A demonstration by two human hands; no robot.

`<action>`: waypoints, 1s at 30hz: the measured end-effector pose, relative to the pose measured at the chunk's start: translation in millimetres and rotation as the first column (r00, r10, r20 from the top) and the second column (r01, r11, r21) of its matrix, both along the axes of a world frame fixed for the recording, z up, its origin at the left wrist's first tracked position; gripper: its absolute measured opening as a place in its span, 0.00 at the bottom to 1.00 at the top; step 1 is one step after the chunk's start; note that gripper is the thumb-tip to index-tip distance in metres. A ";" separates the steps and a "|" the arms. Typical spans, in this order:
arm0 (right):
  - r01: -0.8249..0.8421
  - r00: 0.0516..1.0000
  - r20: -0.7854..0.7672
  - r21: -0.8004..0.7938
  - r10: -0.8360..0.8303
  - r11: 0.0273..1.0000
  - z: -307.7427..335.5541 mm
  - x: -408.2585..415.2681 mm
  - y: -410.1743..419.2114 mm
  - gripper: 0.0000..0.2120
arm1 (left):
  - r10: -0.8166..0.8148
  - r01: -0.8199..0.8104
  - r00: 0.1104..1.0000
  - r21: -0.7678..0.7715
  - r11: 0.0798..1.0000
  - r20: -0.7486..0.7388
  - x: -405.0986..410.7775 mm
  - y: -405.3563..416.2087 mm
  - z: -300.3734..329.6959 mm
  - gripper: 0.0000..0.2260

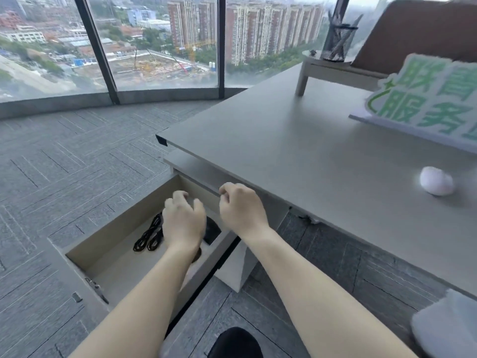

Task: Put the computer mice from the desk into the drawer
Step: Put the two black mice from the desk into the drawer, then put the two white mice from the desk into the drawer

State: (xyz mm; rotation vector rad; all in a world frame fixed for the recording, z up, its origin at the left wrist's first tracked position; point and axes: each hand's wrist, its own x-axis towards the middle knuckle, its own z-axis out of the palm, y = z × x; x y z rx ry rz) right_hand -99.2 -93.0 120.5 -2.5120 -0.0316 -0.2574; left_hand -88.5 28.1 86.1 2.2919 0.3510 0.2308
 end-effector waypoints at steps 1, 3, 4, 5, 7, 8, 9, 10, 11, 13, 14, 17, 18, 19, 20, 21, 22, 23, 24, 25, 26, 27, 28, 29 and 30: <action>0.030 0.997 0.069 0.032 -0.032 0.999 14.1 -11.9 -13.9 0.14 | -0.036 0.040 0.992 -0.030 0.999 0.121 -5.7 -14.8 19.6 0.15; 0.104 0.977 0.181 0.083 -0.117 0.991 40.8 -35.6 -49.2 0.14 | -0.116 0.139 0.948 -0.059 0.988 0.295 -19.3 -51.5 55.3 0.11; 0.147 0.962 0.217 0.107 -0.167 0.983 52.0 -46.5 -70.2 0.13 | -0.165 0.197 0.926 -0.064 0.978 0.338 -26.1 -72.5 70.1 0.10; 0.196 0.944 0.245 0.127 -0.222 0.972 61.7 -57.6 -93.5 0.13 | -0.226 0.263 0.907 -0.061 0.963 0.355 -32.8 -95.2 82.5 0.10; 0.311 0.894 0.290 0.142 -0.340 0.940 74.2 -78.1 -144.4 0.13 | -0.378 0.406 0.870 -0.025 0.914 0.316 -43.8 -142.9 98.7 0.10; 0.374 0.867 0.300 0.135 -0.398 0.917 77.4 -87.9 -171.8 0.13 | -0.458 0.479 0.843 -0.006 0.878 0.282 -48.0 -168.0 102.7 0.10; 0.438 0.840 0.299 0.121 -0.453 0.891 79.0 -97.7 -199.7 0.12 | -0.531 0.548 0.810 0.004 0.837 0.249 -51.9 -193.0 104.6 0.11; 0.499 0.811 0.294 0.104 -0.506 0.860 78.8 -106.9 -227.8 0.12 | -0.596 0.609 0.775 0.005 0.793 0.211 -55.5 -217.8 105.0 0.11; 0.558 0.780 0.288 0.084 -0.556 0.826 77.4 -115.7 -256.5 0.12 | -0.649 0.659 0.741 0.000 0.752 0.173 -59.4 -242.6 105.0 0.13; 0.667 0.714 0.261 0.027 -0.650 0.744 70.8 -131.5 -311.8 0.14 | -0.720 0.723 0.687 -0.001 0.690 0.098 -66.1 -289.8 103.0 0.16; 0.714 0.682 0.237 -0.009 -0.692 0.700 66.3 -137.9 -337.7 0.15 | -0.744 0.745 0.664 0.012 0.666 0.068 -67.6 -312.4 100.8 0.18; 0.790 0.612 0.105 -0.125 -0.784 0.600 52.6 -149.4 -401.4 0.22 | -0.782 0.781 0.624 0.054 0.623 -0.006 -66.7 -372.6 92.9 0.25; 0.793 0.599 0.054 -0.179 -0.799 0.582 47.7 -151.0 -418.5 0.24 | -0.785 0.784 0.619 0.074 0.617 -0.021 -64.5 -389.8 89.7 0.26; 0.784 0.592 0.003 -0.233 -0.806 0.576 43.7 -151.3 -434.2 0.25 | -0.785 0.783 0.619 0.096 0.614 -0.034 -61.8 -405.3 86.5 0.28; 0.769 0.590 -0.048 -0.270 -0.806 0.580 40.9 -151.1 -447.7 0.27 | -0.782 0.781 0.621 0.121 0.613 -0.047 -58.6 -419.4 82.9 0.29; 0.752 0.591 -0.097 -0.292 -0.801 0.591 39.3 -150.5 -459.2 0.28 | -0.779 0.778 0.623 0.148 0.611 -0.063 -55.1 -431.8 79.5 0.30; 0.734 0.596 -0.134 -0.307 -0.791 0.605 37.9 -149.4 -470.0 0.30 | -0.775 0.774 0.627 0.177 0.608 -0.079 -50.7 -442.9 76.4 0.31; 0.715 0.606 -0.163 -0.319 -0.779 0.623 38.4 -148.7 -479.5 0.30 | -0.771 0.769 0.631 0.209 0.604 -0.092 -45.7 -453.0 73.8 0.32; 0.695 0.616 -0.194 -0.324 -0.764 0.642 39.0 -147.4 -489.1 0.31 | -0.767 0.764 0.633 0.240 0.598 -0.103 -40.4 -462.2 71.3 0.33; 0.672 0.626 -0.229 -0.326 -0.745 0.665 38.4 -146.3 -499.1 0.32 | -0.766 0.762 0.632 0.273 0.587 -0.116 -35.4 -470.5 69.1 0.33; 0.647 0.636 -0.267 -0.328 -0.724 0.689 38.1 -145.4 -508.6 0.32 | -0.766 0.759 0.630 0.308 0.573 -0.127 -31.0 -477.9 67.2 0.32; 0.620 0.649 -0.296 -0.328 -0.701 0.713 38.3 -145.2 -516.6 0.32 | -0.767 0.756 0.627 0.343 0.558 -0.135 -27.3 -484.2 65.3 0.30; 0.594 0.659 -0.321 -0.333 -0.680 0.732 37.1 -144.7 -524.9 0.33 | -0.768 0.747 0.627 0.379 0.546 -0.130 -24.7 -489.3 63.9 0.27; 0.564 0.667 -0.343 -0.349 -0.662 0.749 36.4 -144.9 -530.8 0.32 | -0.769 0.734 0.629 0.411 0.541 -0.111 -22.6 -493.0 62.4 0.24; 0.537 0.670 -0.362 -0.367 -0.648 0.760 37.2 -145.7 -534.9 0.31 | -0.768 0.717 0.635 0.433 0.547 -0.082 -21.1 -495.5 61.2 0.21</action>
